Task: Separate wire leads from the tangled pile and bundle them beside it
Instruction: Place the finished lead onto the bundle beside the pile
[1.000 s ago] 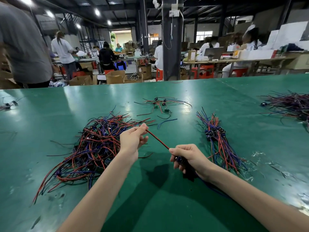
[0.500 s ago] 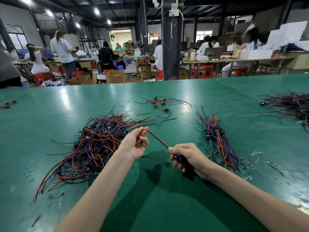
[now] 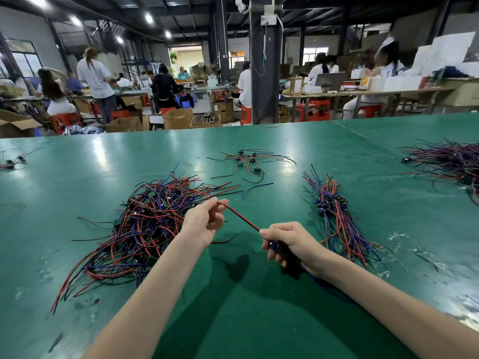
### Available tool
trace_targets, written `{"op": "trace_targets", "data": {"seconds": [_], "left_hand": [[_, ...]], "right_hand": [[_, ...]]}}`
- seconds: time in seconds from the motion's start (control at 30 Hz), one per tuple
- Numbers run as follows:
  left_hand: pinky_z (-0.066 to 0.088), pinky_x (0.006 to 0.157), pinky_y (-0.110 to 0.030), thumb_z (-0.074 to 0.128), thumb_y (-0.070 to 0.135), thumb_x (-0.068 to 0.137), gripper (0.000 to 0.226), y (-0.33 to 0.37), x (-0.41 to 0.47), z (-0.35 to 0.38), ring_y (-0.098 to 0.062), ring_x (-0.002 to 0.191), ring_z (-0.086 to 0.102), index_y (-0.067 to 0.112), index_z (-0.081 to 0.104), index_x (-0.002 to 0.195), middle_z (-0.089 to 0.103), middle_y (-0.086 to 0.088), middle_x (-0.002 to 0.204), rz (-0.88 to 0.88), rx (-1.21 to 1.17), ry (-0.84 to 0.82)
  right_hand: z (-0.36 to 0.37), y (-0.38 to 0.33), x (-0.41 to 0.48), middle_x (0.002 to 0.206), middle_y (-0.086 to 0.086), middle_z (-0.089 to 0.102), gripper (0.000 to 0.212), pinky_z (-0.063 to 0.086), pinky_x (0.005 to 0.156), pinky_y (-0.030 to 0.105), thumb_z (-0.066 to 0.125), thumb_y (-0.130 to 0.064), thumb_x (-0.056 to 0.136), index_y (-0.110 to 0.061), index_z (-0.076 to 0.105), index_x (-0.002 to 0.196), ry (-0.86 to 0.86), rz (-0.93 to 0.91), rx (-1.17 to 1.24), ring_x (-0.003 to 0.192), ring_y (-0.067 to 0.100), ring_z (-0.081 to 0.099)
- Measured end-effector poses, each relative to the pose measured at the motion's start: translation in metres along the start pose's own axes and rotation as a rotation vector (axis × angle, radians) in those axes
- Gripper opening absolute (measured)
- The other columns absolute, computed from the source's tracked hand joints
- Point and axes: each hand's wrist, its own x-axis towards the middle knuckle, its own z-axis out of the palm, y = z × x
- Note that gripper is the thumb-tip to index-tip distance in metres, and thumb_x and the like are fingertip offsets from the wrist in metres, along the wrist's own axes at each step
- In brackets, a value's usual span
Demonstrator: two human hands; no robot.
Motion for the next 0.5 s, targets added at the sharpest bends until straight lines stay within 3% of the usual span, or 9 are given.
{"op": "trace_targets", "data": {"seconds": [0.1,0.23,0.33,0.4,0.5], "left_hand": [[0.043,0.044,-0.014,0.056,0.016,0.095,0.03,-0.004,0.004,-0.005,-0.005,0.043,0.051,0.006,0.071,0.071,0.065,-0.002,0.064,0.45,0.575,0.105],[0.048,0.061,-0.027,0.055,0.023,0.096,0.031,-0.006,0.003,-0.012,-0.014,0.055,0.06,0.008,0.073,0.075,0.066,0.004,0.065,0.83,1.028,0.124],[0.046,0.07,-0.036,0.054,0.021,0.096,0.035,-0.008,0.006,-0.016,-0.027,0.07,0.06,0.0,0.068,0.071,0.068,-0.008,0.071,1.027,1.21,0.144],[0.041,0.065,-0.038,0.055,0.018,0.095,0.035,-0.012,0.006,-0.019,-0.032,0.071,0.054,-0.003,0.064,0.069,0.064,-0.014,0.069,1.13,1.31,0.178],[0.036,0.059,-0.036,0.054,0.019,0.095,0.037,-0.014,0.007,-0.019,-0.028,0.064,0.047,-0.002,0.06,0.066,0.06,-0.015,0.065,1.133,1.328,0.216]], "right_hand": [[0.0,0.0,0.0,0.048,0.008,0.057,0.033,0.033,0.036,0.017,0.061,-0.021,0.089,-0.01,0.061,0.059,-0.006,0.005,-0.002,0.035,0.012,0.043],[0.0,-0.001,0.0,0.048,0.008,0.057,0.032,0.033,0.036,0.016,0.061,-0.021,0.089,-0.009,0.061,0.059,-0.005,0.002,-0.004,0.035,0.011,0.043],[0.0,0.0,-0.001,0.048,0.008,0.057,0.031,0.033,0.036,0.016,0.061,-0.021,0.089,-0.009,0.061,0.06,-0.012,-0.001,-0.009,0.035,0.012,0.043],[0.001,0.0,-0.001,0.048,0.008,0.057,0.031,0.032,0.036,0.016,0.061,-0.021,0.089,-0.009,0.061,0.061,-0.019,-0.004,-0.017,0.035,0.012,0.042],[0.001,0.0,-0.001,0.049,0.007,0.058,0.031,0.032,0.037,0.016,0.061,-0.021,0.09,-0.009,0.061,0.061,-0.026,-0.01,-0.029,0.036,0.012,0.043]]}}
